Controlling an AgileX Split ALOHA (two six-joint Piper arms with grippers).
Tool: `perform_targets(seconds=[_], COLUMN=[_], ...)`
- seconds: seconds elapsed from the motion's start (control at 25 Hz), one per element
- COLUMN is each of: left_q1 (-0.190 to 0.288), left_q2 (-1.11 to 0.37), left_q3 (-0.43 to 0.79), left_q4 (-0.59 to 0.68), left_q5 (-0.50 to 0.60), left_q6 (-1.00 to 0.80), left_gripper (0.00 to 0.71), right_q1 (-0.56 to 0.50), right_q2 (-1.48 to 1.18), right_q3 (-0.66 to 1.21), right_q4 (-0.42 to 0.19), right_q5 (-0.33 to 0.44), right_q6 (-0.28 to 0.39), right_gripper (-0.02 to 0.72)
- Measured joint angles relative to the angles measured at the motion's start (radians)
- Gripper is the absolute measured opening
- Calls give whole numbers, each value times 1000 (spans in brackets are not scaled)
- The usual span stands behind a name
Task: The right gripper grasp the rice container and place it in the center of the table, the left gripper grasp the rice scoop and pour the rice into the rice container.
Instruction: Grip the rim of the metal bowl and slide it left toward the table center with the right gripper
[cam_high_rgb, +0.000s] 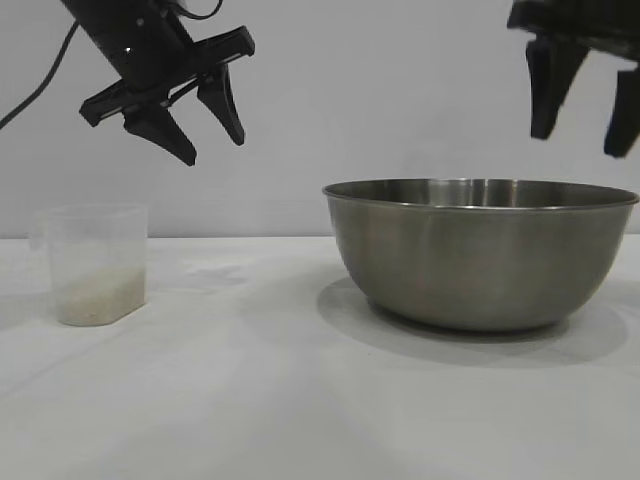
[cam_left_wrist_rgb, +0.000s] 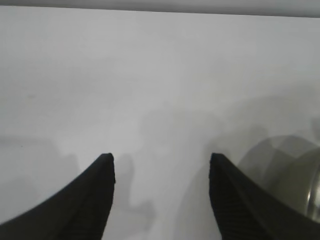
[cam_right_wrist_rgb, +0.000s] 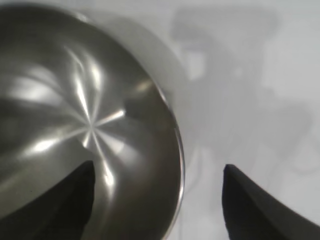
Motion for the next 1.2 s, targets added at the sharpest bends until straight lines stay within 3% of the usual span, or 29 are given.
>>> perform_targets(seconds=[0.2,0.36,0.44,0.48,0.52,0.76,0.88,1.2], left_q1=[0,0,0,0,0,0,0,0], left_q2=[0,0,0,0,0,0,0,0], left_q3=[0,0,0,0,0,0,0,0], left_q4=[0,0,0,0,0,0,0,0], left_q5=[0,0,0,0,0,0,0,0], left_q6=[0,0,0,0,0,0,0,0], left_gripper=[365,365,365,365,365,365,365,365], right_q1=[0,0,0,0,0,0,3,101], right_q2=[0,28,56,68,82,113,113,113], right_q3=[82,89,89,89,89,89,89,89], right_q4=[11,52,63,67,69,69,69,78], right_q5=[-2,-20,-38,-46,-53,-98,-102,-104], right_q6=[0,-4,-4,-4,-4,-16,-26,-26], right_gripper=[508,508,445,450,374,85,0,0])
